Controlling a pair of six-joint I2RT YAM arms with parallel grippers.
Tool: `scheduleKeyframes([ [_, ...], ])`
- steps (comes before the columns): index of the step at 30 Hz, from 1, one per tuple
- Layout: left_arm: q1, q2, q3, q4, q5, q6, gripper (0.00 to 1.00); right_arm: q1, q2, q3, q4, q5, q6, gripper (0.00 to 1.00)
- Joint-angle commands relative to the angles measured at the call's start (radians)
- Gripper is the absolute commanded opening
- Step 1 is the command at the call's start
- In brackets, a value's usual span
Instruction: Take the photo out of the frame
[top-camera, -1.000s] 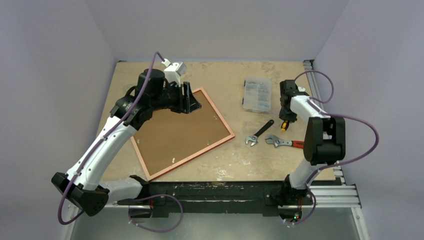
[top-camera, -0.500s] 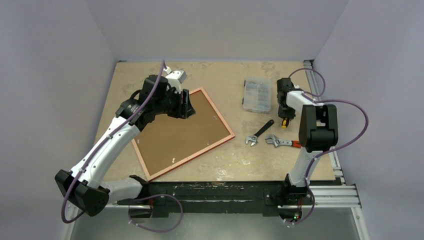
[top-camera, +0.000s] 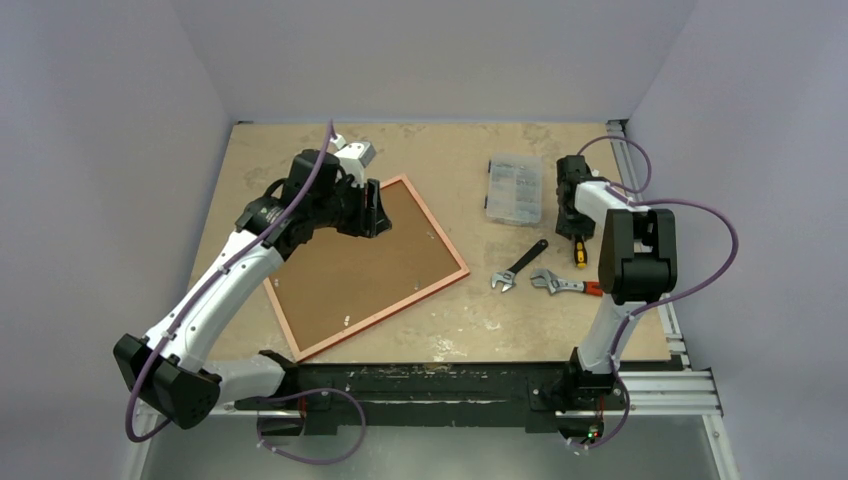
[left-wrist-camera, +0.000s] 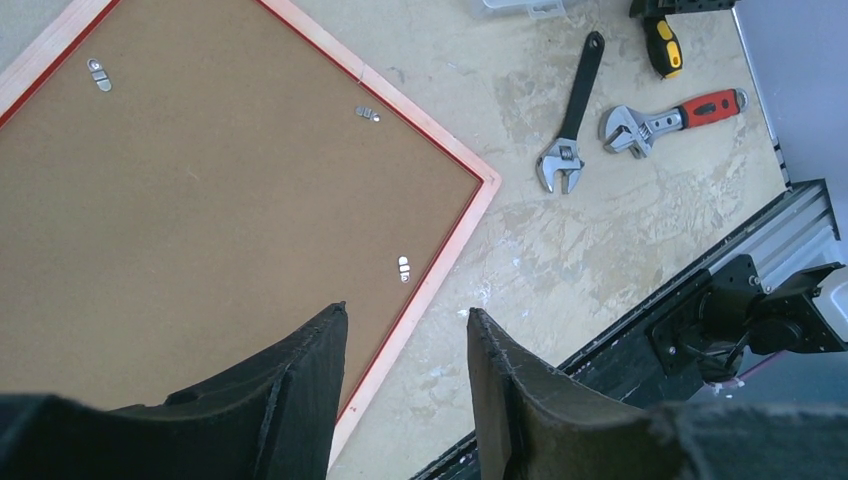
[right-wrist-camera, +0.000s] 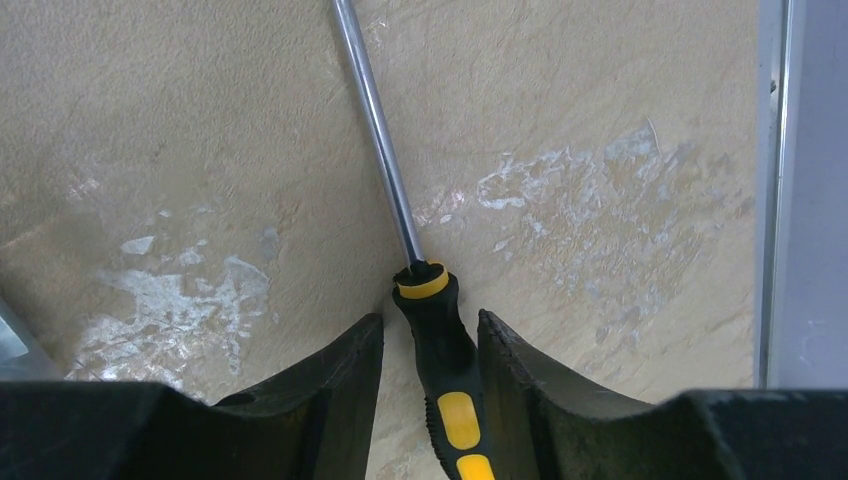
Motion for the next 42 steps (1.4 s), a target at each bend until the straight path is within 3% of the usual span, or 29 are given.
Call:
scheduleKeyframes([
  [1,0.005,0.016,-0.006,0.034,0.008,0.014,0.45,0.002,0.031,-0.015,0.01,-0.117,0.01,0.42],
  [12,0.005,0.043,-0.02,0.068,0.109,0.005,0.5,0.002,-0.144,-0.003,-0.031,-0.152,0.036,0.71],
  [14,0.004,0.046,-0.029,0.086,0.137,0.002,0.59,0.002,-0.211,-0.017,-0.053,-0.135,0.052,0.94],
  [15,0.004,0.048,-0.033,0.092,0.143,0.002,0.61,0.004,-0.247,-0.026,-0.065,-0.127,0.06,0.95],
  [20,0.004,0.071,-0.031,0.104,0.185,-0.003,0.64,0.098,-0.521,-0.228,0.024,-0.321,0.197,0.97],
  [25,0.005,0.071,-0.048,0.137,0.205,-0.002,0.65,0.324,-0.763,-0.561,0.342,-0.546,0.616,0.98],
  [27,0.005,0.069,-0.057,0.155,0.211,-0.001,0.65,0.422,-0.804,-0.586,0.389,-0.512,0.71,0.98],
  [29,0.004,0.066,-0.065,0.168,0.215,0.0,0.65,0.503,-0.812,-0.582,0.389,-0.473,0.781,0.98],
  [34,0.004,0.06,-0.087,0.205,0.219,-0.002,0.63,0.58,-0.774,-0.639,0.43,-0.454,1.005,0.87],
  [38,0.003,0.064,-0.098,0.219,0.216,-0.01,0.62,0.661,-0.709,-0.584,0.267,-0.302,1.168,0.87],
  [42,0.0,0.086,-0.096,0.225,0.218,-0.013,0.62,0.703,-0.604,-0.531,0.241,-0.284,1.211,0.88],
])
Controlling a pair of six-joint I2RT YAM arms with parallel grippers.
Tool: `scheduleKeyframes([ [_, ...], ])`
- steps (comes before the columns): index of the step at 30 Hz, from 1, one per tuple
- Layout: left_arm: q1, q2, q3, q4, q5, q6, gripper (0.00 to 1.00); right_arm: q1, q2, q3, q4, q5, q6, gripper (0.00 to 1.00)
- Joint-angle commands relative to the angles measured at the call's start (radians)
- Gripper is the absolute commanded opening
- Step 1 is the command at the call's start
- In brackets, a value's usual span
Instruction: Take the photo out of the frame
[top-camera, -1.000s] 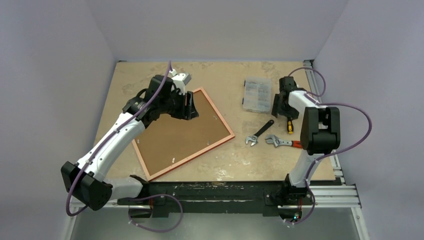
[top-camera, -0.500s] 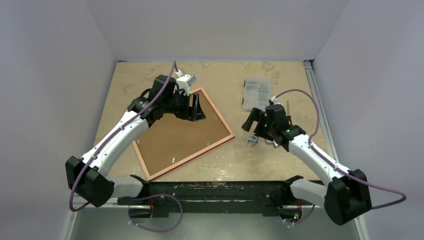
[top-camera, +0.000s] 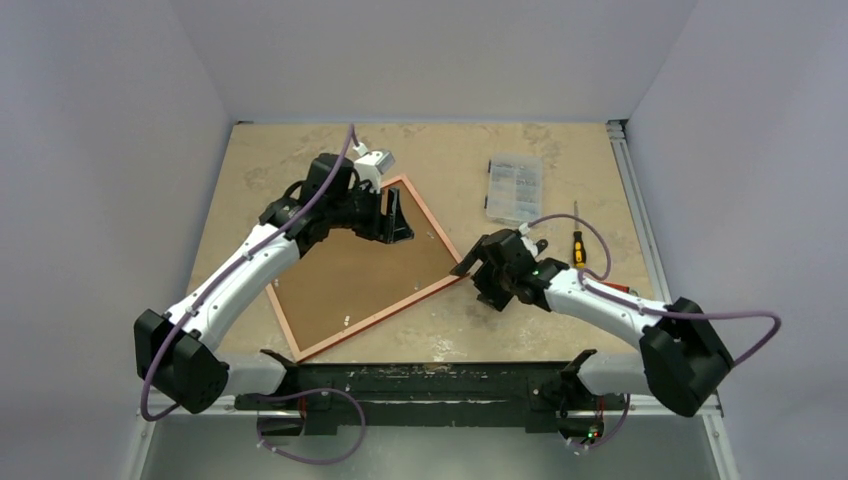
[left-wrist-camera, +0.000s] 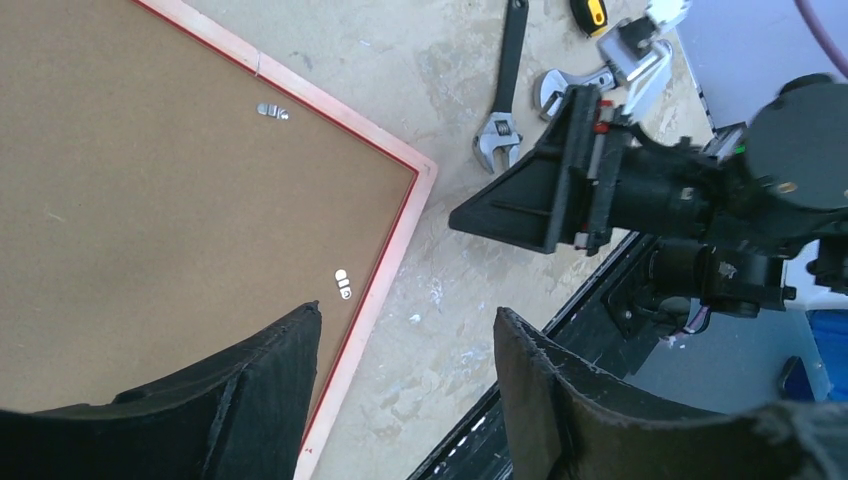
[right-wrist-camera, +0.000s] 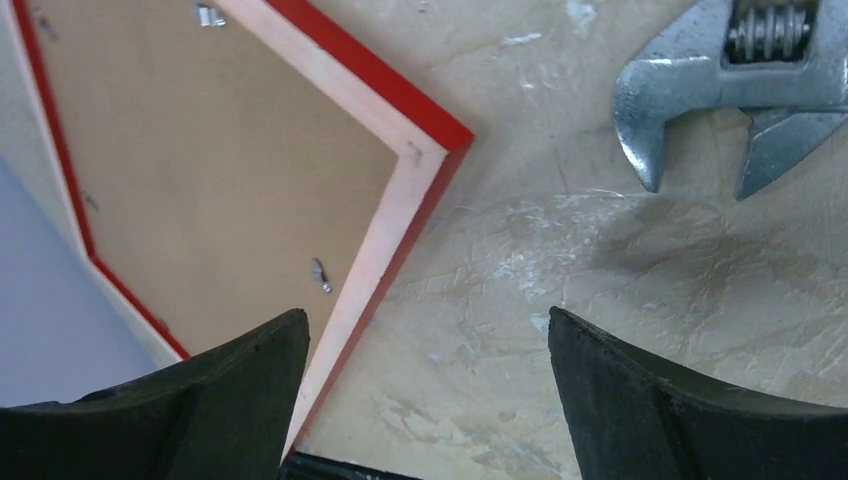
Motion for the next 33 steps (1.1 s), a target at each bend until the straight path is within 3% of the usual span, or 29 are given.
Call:
scheduleKeyframes([
  [1,0.0,0.016,0.008,0.054,0.018,-0.009,0.61,0.046,0.092,0.085,-0.06,0.094,0.154,0.88],
  [7,-0.013,0.027,0.016,0.052,0.029,-0.015,0.6,0.121,0.176,0.155,-0.128,0.224,0.232,0.83],
  [13,-0.033,0.008,0.017,0.043,0.02,-0.006,0.6,0.123,0.276,0.204,-0.124,0.247,0.237,0.7],
  [18,-0.036,-0.001,0.017,0.046,0.038,-0.012,0.6,0.124,0.329,0.21,-0.09,0.242,0.251,0.67],
  [23,-0.039,-0.01,0.014,0.053,0.062,-0.025,0.6,0.124,0.381,0.22,-0.053,0.204,0.245,0.44],
  [33,-0.059,-0.042,0.006,0.06,0.077,-0.029,0.6,0.124,0.432,0.224,-0.041,0.191,0.255,0.42],
])
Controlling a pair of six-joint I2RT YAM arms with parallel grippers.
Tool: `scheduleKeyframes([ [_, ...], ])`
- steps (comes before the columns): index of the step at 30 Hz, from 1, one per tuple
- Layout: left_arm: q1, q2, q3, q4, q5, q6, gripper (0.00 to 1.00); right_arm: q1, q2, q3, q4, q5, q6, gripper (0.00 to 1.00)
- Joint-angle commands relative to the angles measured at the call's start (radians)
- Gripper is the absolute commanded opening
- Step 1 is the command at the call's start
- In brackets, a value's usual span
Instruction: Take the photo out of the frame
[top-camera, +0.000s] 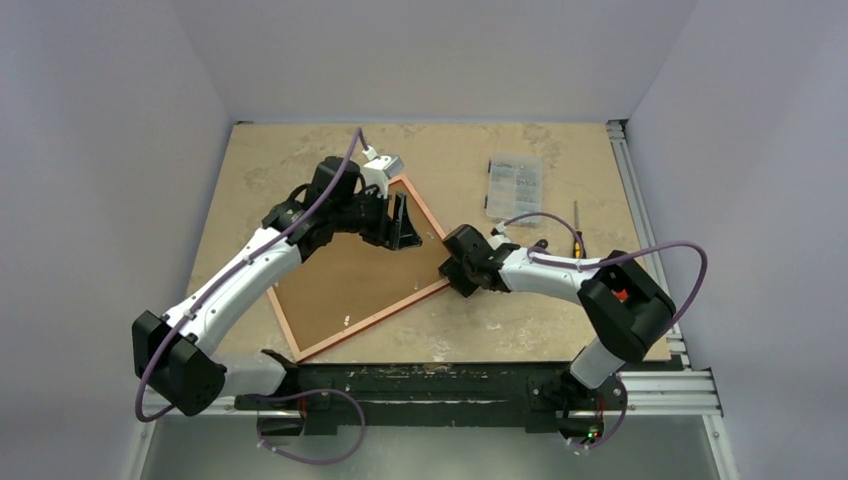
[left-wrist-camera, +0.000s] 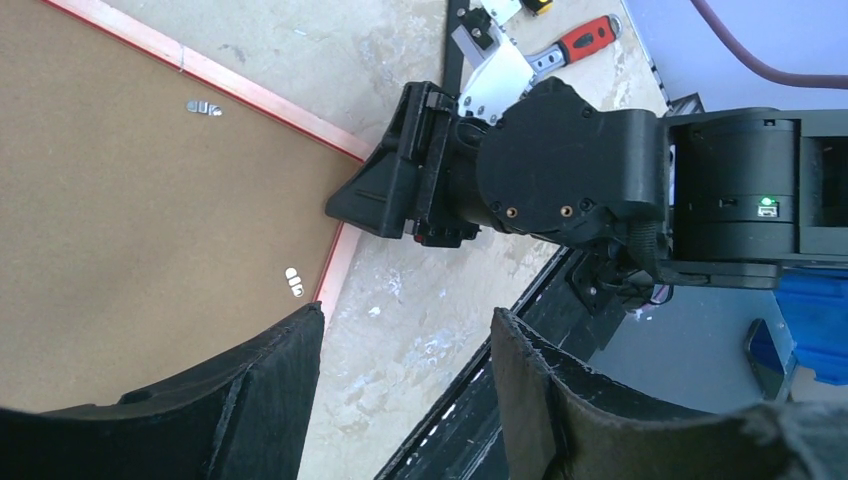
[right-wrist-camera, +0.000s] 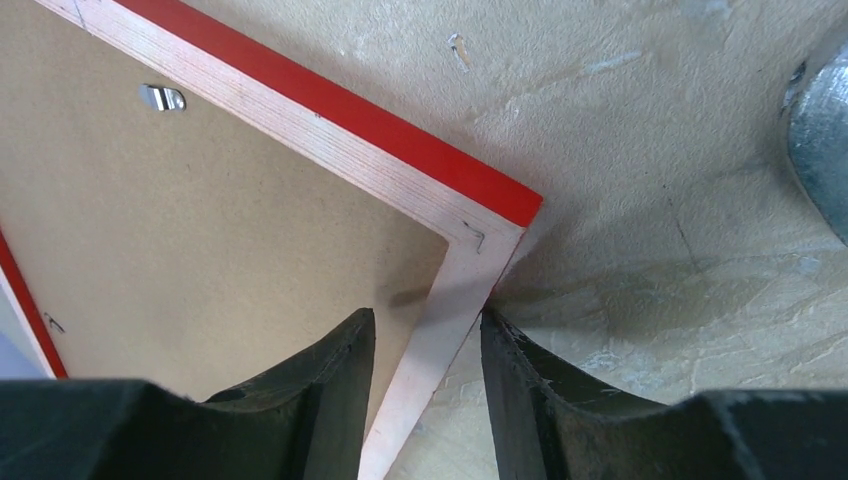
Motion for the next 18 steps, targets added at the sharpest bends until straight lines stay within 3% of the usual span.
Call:
scheduleKeyframes([
  [1,-0.009,-0.039,0.005,0.045,0.033,-0.004,0.6,0.002,0.044,0.007,-0.025,0.005,0.036,0.42],
  [3,-0.015,-0.049,0.004,0.039,0.012,0.006,0.6,0.003,0.052,0.017,-0.039,0.0,0.044,0.39],
  [10,-0.045,-0.089,-0.014,0.06,-0.015,0.042,0.6,0.002,0.066,0.075,-0.078,-0.025,0.012,0.0],
  [18,-0.091,-0.124,-0.048,0.111,-0.117,0.102,0.62,-0.011,-0.008,0.235,-0.218,0.029,-0.083,0.0],
])
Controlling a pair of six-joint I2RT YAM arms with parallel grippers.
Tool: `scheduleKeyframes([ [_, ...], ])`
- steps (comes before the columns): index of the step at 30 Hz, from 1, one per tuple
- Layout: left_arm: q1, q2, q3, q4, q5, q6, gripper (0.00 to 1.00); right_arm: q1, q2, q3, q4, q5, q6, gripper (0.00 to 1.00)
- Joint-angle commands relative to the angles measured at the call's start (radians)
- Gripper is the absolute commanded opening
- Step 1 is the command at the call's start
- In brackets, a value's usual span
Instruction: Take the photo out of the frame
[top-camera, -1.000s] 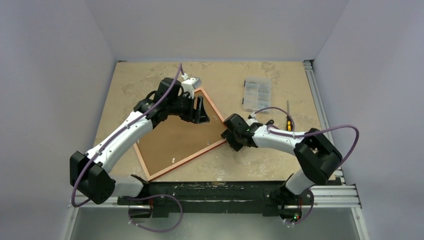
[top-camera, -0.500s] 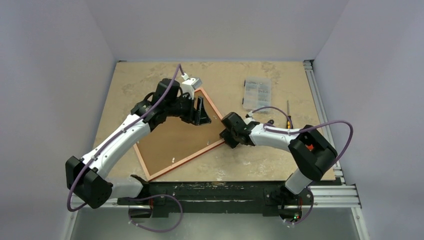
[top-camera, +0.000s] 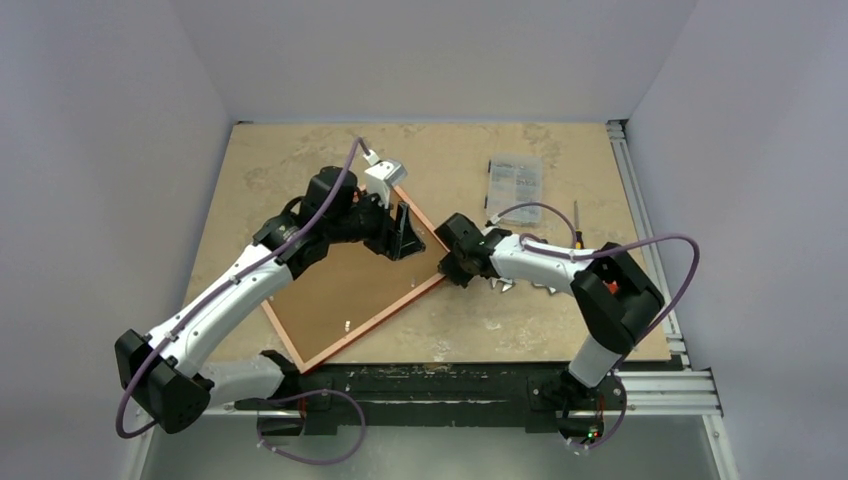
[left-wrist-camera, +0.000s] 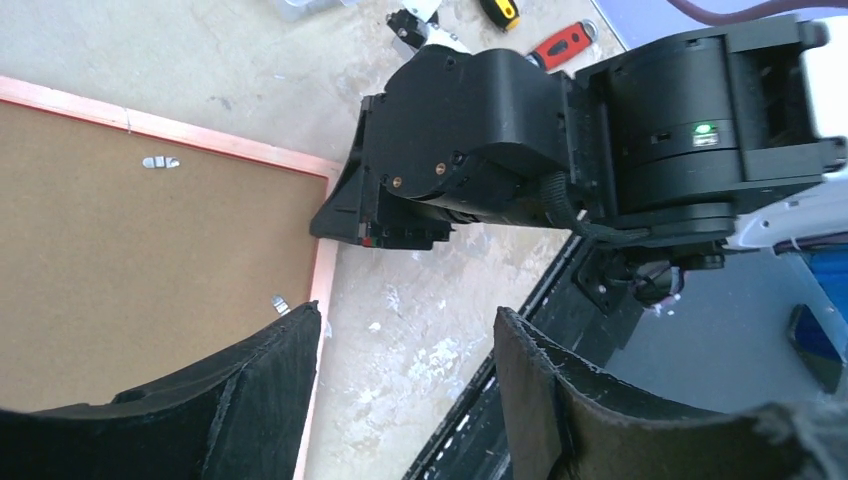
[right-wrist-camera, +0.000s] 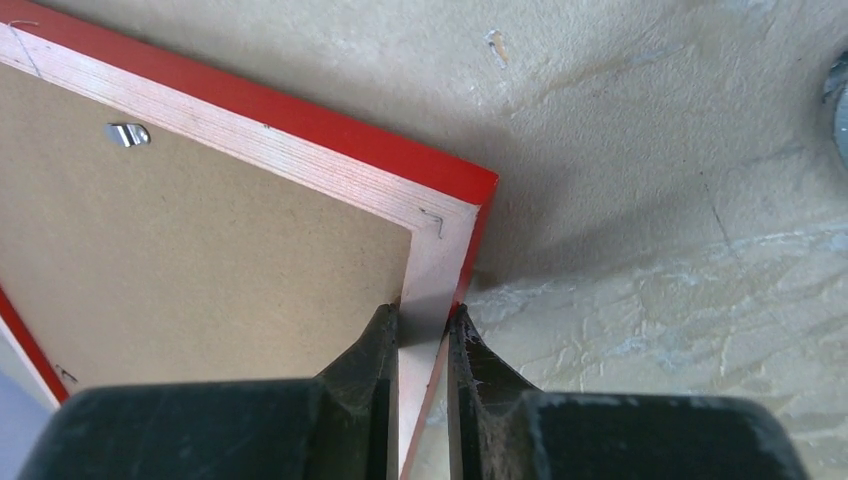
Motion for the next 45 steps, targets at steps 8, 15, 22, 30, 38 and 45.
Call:
scheduleKeyframes([
  [8,-0.174,0.025,-0.064,0.108,-0.305,0.166,0.66,-0.155,-0.195,-0.018,0.064,-0.078,-0.073,0.0],
  [15,-0.535,0.136,-0.159,0.163,-0.857,0.314,0.72,-0.203,-0.27,-0.034,0.055,-0.096,-0.062,0.0],
  [22,-0.586,0.225,-0.143,0.132,-0.942,0.261,0.69,-0.215,-0.317,-0.049,0.022,-0.112,-0.061,0.0],
  [30,-0.654,0.334,-0.206,0.215,-1.165,0.173,0.73,-0.235,-0.368,-0.082,0.019,-0.155,-0.065,0.0],
  [38,-0.686,0.503,-0.17,0.197,-1.4,0.137,0.71,-0.239,-0.388,-0.082,0.009,-0.176,-0.061,0.0],
  [45,-0.706,0.639,-0.117,0.172,-1.505,0.182,0.65,-0.238,-0.419,-0.106,0.008,-0.168,-0.047,0.0],
])
